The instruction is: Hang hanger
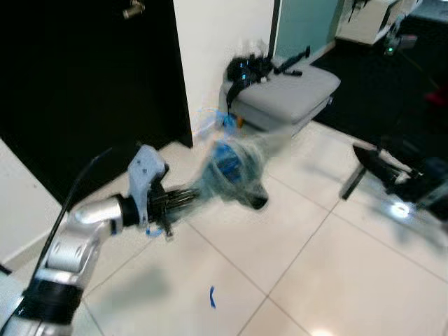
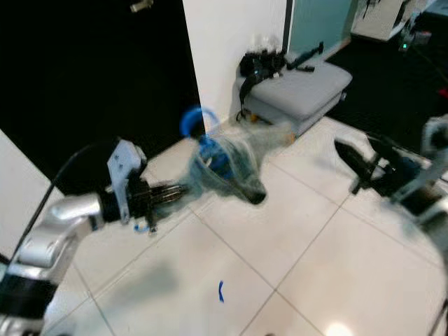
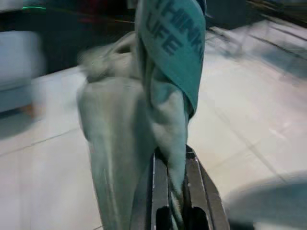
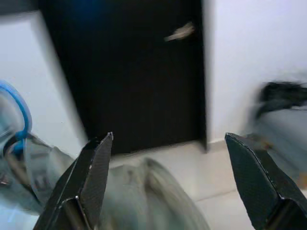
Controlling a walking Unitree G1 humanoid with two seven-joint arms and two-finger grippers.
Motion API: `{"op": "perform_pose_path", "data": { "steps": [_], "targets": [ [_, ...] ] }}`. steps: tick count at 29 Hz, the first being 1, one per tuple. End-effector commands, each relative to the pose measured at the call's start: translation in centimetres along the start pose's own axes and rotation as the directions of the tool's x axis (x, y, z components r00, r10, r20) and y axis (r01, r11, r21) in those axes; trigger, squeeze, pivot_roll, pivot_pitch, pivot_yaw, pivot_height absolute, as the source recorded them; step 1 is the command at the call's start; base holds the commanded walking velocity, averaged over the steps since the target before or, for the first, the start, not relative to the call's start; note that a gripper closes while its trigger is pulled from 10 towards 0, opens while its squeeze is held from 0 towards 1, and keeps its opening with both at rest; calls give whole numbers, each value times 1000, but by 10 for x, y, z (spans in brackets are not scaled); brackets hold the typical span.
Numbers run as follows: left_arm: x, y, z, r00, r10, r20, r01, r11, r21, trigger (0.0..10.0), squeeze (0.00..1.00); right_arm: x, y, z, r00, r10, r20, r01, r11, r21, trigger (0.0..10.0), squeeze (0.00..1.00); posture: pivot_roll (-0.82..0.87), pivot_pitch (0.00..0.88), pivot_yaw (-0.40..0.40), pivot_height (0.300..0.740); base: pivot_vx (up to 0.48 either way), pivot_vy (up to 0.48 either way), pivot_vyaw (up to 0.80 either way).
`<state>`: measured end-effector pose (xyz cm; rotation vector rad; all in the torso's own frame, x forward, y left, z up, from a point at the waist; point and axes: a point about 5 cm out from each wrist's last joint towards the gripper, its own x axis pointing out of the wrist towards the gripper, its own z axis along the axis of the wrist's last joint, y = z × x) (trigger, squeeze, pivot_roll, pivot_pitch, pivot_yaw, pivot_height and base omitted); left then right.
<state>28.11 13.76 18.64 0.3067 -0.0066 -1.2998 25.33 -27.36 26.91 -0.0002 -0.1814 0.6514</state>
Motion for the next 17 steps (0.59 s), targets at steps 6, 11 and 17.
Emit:
{"op": "perform_pose_path", "data": {
  "steps": [6, 11, 17],
  "targets": [
    [-1, -12, 7, 956, -275, -107, 285, 953, 99, 10000, 0, 7, 21, 13, 906, 384, -177, -392, 920, -15, 10000, 0, -9, 118, 54, 740, 0, 0, 0],
    [9, -9, 20, 947, -311, -83, 321, 935, 153, 10000, 0, 10, 37, 17, 771, 579, -263, -593, 805, 33, 10000, 0, -10, 102, 46, 740, 0, 0, 0],
    [11, -11, 26, 941, -331, -70, 338, 926, 170, 10000, 0, 7, 43, 18, 686, 665, -296, -678, 732, 72, 10000, 0, -10, 102, 46, 740, 0, 0, 0]
  ]
}}
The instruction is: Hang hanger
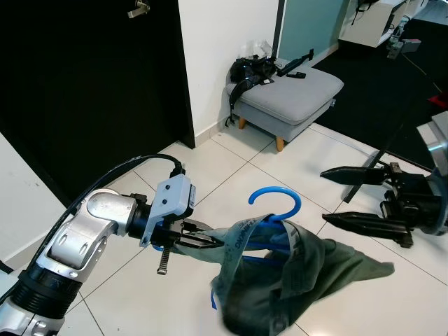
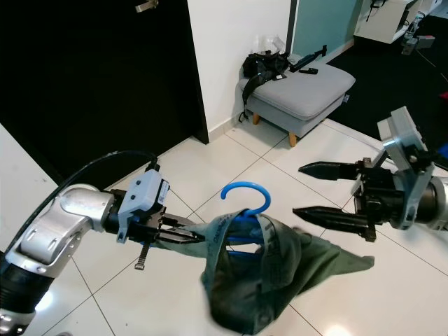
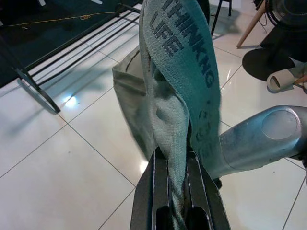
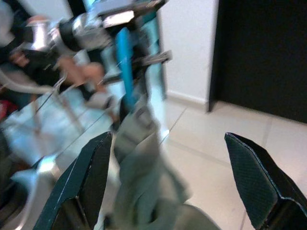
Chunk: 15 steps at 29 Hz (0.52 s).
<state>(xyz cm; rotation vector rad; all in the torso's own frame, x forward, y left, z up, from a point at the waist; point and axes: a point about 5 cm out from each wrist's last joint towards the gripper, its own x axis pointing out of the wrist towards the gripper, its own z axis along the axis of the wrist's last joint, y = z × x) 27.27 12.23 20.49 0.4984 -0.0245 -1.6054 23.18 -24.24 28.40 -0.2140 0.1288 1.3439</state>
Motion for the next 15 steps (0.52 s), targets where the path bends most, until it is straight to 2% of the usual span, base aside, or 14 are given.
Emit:
{"op": "perform_pose_path", "data": {
  "steps": [1, 5, 10, 12, 14, 15],
  "targets": [
    [2, -3, 4, 999, -33, 12, 33, 999, 20, 10000, 0, 4, 7, 0, 997, 74, -24, -74, 997, -9, 10000, 0, -8, 99, 42, 740, 0, 0, 0],
    [1, -4, 4, 999, -41, 13, 41, 999, 23, 10000, 0, 3, 11, -3, 991, 122, -55, -122, 993, 3, 10000, 0, -8, 99, 42, 740, 0, 0, 0],
    [0, -4, 3, 999, -45, 10, 44, 999, 25, 10000, 0, 9, 17, -13, 975, 181, -126, -179, 983, 30, 10000, 0, -13, 99, 43, 740, 0, 0, 0],
    [2, -3, 4, 999, -45, 14, 44, 999, 27, 10000, 0, 22, 24, -29, 946, 221, -236, -214, 975, 52, 10000, 0, -14, 104, 46, 740, 0, 0, 0],
    [2, -3, 4, 999, -45, 14, 44, 999, 27, 10000, 0, 22, 24, -29, 946, 221, -236, -214, 975, 52, 10000, 0, -14, 104, 46, 740, 0, 0, 0],
    [3, -3, 5, 999, -45, 16, 44, 999, 27, 10000, 0, 25, 26, -35, 933, 232, -275, -225, 973, 56, 10000, 0, -14, 105, 47, 740, 0, 0, 0]
  ]
}}
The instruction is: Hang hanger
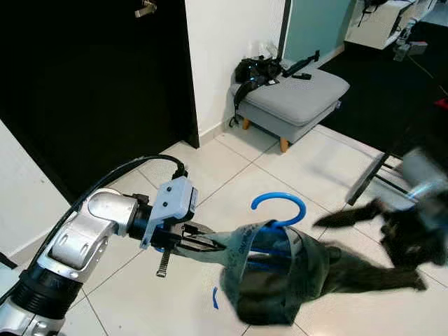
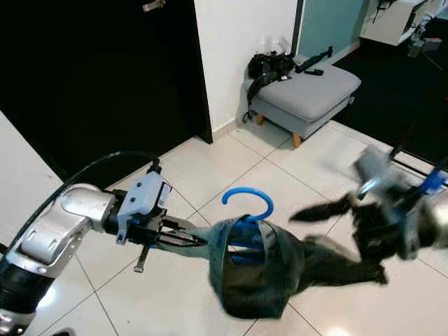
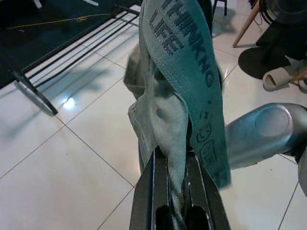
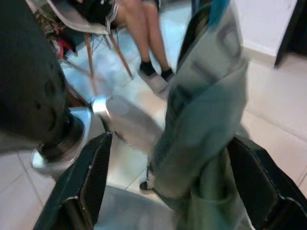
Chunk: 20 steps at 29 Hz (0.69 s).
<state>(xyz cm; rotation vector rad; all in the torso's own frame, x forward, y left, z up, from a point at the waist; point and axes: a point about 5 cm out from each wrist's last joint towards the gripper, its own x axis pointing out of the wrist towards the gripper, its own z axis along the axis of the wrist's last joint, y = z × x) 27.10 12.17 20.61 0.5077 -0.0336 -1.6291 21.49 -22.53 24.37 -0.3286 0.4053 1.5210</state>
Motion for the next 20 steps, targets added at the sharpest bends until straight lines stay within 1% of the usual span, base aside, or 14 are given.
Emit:
{"op": "perform_pose_path", "data": {
  "steps": [1, 2, 3, 4, 5, 6, 7, 9, 13, 17, 20],
  "targets": [
    [3, -1, 4, 1000, -24, 16, 24, 1000, 14, 10000, 0, 8, 2, -5, 995, 10, -99, -14, 999, -31, 10000, 0, -13, 107, 46, 740, 0, 0, 0],
    [3, -1, 4, 1000, -24, 16, 24, 1000, 14, 10000, 0, 8, 2, -5, 995, 10, -99, -14, 999, -31, 10000, 0, -13, 107, 46, 740, 0, 0, 0],
    [3, -1, 4, 999, -27, 18, 27, 999, 17, 10000, 0, 10, 1, -11, 988, -5, -152, 0, 999, -37, 10000, 0, -13, 108, 46, 740, 0, 0, 0],
    [4, -1, 6, 999, -29, 25, 29, 999, 20, 10000, 0, 14, -2, -13, 986, -24, -167, 17, 999, -46, 8039, 0, -13, 108, 46, 740, 0, 0, 0],
    [4, 0, 7, 999, -29, 31, 29, 999, 22, 10000, 0, 17, -6, -13, 987, -50, -155, 42, 998, -53, 3529, 0, -13, 108, 46, 740, 0, 0, 0],
    [4, 0, 8, 999, -30, 36, 30, 999, 24, 10000, 0, 18, -8, -11, 989, -61, -134, 54, 997, -57, 0, 0, -15, 111, 46, 740, 0, 0, 0],
    [4, 0, 8, 999, -30, 36, 30, 999, 24, 10000, 0, 18, -8, -11, 989, -61, -134, 54, 997, -57, 0, 0, -15, 111, 46, 740, 0, 0, 0],
    [5, -1, 9, 999, -34, 39, 33, 999, 26, 10000, 0, 19, -10, -7, 993, -69, -95, 64, 996, -61, 0, 0, -15, 113, 45, 740, 0, 0, 0],
    [5, -3, 6, 998, -41, 38, 41, 999, 23, 10000, 0, 19, -10, -2, 996, -66, -56, 63, 996, -63, 0, 0, -16, 114, 44, 740, 0, 0, 0],
    [5, -3, 4, 998, -42, 38, 41, 999, 19, 10000, 0, 19, -10, -2, 996, -66, -54, 62, 996, -64, 0, 0, -18, 115, 43, 740, 0, 0, 0],
    [6, -3, 3, 997, -32, 63, 33, 999, -5, 10000, 0, 19, -10, -3, 996, -73, -55, 69, 996, -64, 0, 0, -19, 117, 41, 740, 0, 0, 0]
  ]
}}
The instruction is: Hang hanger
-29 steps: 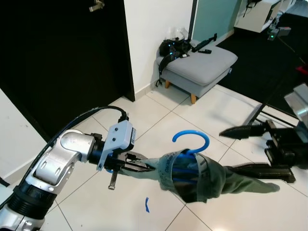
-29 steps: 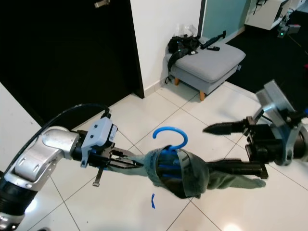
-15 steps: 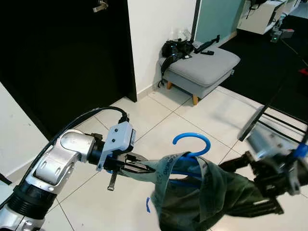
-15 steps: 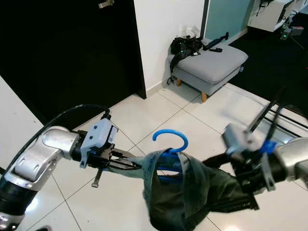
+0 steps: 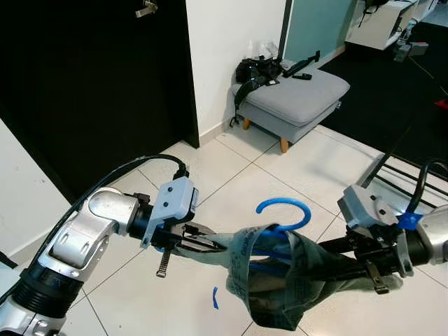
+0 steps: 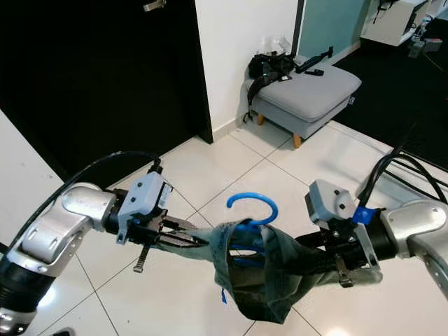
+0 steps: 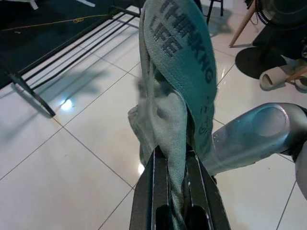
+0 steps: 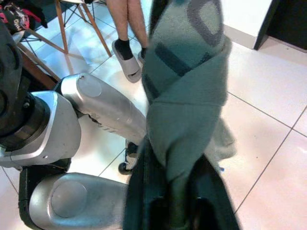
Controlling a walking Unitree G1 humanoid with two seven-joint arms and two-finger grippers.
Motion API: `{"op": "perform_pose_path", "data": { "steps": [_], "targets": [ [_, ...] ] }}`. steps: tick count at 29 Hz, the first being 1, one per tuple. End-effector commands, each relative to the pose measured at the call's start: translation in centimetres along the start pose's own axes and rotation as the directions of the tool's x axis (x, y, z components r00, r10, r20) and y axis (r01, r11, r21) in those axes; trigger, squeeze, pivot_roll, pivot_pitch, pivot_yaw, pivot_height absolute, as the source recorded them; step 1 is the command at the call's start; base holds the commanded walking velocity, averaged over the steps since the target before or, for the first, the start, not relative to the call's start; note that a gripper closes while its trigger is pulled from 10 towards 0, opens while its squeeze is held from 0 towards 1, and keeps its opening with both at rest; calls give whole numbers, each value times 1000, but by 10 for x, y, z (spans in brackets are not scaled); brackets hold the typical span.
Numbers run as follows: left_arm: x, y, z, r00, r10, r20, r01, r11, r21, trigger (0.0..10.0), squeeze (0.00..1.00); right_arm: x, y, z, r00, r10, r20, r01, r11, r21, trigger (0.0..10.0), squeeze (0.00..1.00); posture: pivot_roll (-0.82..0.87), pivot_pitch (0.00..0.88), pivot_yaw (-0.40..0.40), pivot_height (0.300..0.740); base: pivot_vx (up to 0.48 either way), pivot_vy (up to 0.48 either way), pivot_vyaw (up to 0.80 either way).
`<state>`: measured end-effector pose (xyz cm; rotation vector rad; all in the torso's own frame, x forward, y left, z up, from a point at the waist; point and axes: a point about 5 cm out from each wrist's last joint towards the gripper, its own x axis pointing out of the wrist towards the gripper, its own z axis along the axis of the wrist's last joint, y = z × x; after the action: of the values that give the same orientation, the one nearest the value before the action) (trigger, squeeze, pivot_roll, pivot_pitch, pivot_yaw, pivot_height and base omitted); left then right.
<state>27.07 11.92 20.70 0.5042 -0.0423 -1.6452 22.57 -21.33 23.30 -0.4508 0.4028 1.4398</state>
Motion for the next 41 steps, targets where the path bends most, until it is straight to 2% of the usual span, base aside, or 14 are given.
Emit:
{"op": "perform_pose_path", "data": {
  "steps": [1, 2, 4, 5, 23, 28, 30, 31, 33, 34, 37, 39, 40, 41],
  "targets": [
    [4, -3, 1, 998, -19, 52, 19, 1000, -10, 10000, 0, 3, 1, 1, 1000, 16, 24, -16, 1000, -1, 0, 0, -19, 117, 41, 740, 0, 0, 0],
    [3, -2, 1, 998, -11, 69, 14, 999, -34, 10000, 663, 3, 1, 0, 1000, 10, 19, -10, 1000, -1, 0, 0, -21, 116, 41, 740, 0, 0, 0],
    [2, -1, 1, 997, -7, 79, 11, 999, -50, 10000, 663, 3, 1, -1, 1000, 6, 16, -6, 1000, -1, 0, 0, -21, 116, 41, 740, 0, 0, 0],
    [0, -1, 0, 996, -14, 83, 20, 997, -71, 10000, 1000, 3, 1, -1, 1000, 2, 17, -2, 1000, 0, 0, 0, -22, 117, 40, 740, 0, 0, 0],
    [-9, 6, -7, 995, 47, 88, -37, 992, -117, 10000, 1000, 5, 1, -4, 999, -32, 30, 32, 999, 23, 0, 0, -22, 120, 40, 740, 0, 0, 0],
    [-22, 14, -17, 991, 125, 45, -118, 983, -139, 10000, 1000, 7, 1, -11, 999, -50, 14, 49, 998, 45, 0, 0, -18, 121, 42, 740, 0, 0, 0],
    [-35, 19, -27, 981, 193, 0, -190, 968, -162, 10000, 1000, 6, 2, -18, 997, -72, -2, 72, 995, 65, 0, 0, -17, 122, 44, 740, 0, 0, 0],
    [-35, 19, -27, 981, 193, 0, -190, 968, -162, 10000, 1000, 6, 2, -18, 997, -72, -2, 72, 995, 65, 0, 0, -17, 122, 44, 740, 0, 0, 0],
    [-53, 23, -42, 957, 284, -61, -291, 938, -191, 10000, 1000, 3, 0, -30, 992, -127, -26, 129, 987, 99, 0, 0, -17, 125, 45, 740, 0, 0, 0],
    [-53, 23, -42, 957, 284, -61, -291, 938, -191, 10000, 1000, 3, 0, -30, 992, -127, -26, 129, 987, 99, 0, 0, -17, 125, 45, 740, 0, 0, 0],
    [-65, 25, -52, 929, 354, -107, -369, 905, -210, 10000, 1000, 1, -4, -39, 981, -186, -49, 191, 974, 126, 0, 0, -16, 125, 46, 740, 0, 0, 0],
    [-76, 26, -62, 892, 425, -151, -449, 867, -216, 10000, 1000, -2, -10, -50, 959, -272, -75, 281, 947, 153, 0, 0, -17, 128, 46, 740, 0, 0, 0],
    [-76, 26, -62, 892, 425, -151, -449, 867, -216, 10000, 1000, -2, -10, -50, 959, -272, -75, 281, 947, 153, 0, 0, -17, 128, 46, 740, 0, 0, 0],
    [-84, 29, -67, 847, 497, -187, -529, 821, -213, 10000, 1000, -5, -15, -59, 935, -341, -97, 353, 918, 179, 0, 0, -15, 130, 45, 740, 0, 0, 0]
  ]
}}
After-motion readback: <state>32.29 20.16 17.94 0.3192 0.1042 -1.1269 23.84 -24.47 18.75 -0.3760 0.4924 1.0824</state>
